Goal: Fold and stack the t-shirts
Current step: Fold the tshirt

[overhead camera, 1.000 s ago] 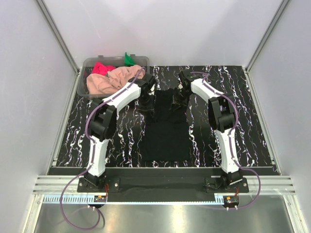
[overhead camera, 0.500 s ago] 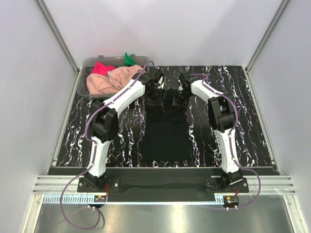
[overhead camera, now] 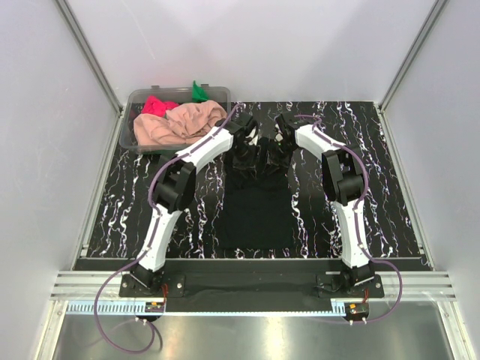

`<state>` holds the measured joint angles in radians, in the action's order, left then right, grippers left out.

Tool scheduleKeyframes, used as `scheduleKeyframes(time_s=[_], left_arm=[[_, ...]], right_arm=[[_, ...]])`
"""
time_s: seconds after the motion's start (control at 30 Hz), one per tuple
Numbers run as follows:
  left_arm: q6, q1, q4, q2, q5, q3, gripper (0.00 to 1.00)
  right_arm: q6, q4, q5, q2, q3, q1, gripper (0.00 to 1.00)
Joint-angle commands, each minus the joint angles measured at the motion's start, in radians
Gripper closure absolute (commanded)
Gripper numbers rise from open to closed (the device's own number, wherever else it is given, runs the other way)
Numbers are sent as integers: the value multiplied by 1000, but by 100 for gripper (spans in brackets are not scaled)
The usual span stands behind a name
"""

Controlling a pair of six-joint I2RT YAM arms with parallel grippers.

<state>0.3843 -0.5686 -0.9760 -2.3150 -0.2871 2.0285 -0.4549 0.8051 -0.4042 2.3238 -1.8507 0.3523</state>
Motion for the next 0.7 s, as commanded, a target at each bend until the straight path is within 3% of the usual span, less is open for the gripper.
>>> scheduleKeyframes(time_s=[0.0,0.5,0.67], left_arm=[[-18,1,20,5,-26,36,56],[39,3,39,202,213,-261,55],[50,4,51,244,233,-278,55]], right_arm=[[22,28,4,-61,21,10,66],[25,28,8,-69,38,10,67],[32,28,16,-76,51,10,67]])
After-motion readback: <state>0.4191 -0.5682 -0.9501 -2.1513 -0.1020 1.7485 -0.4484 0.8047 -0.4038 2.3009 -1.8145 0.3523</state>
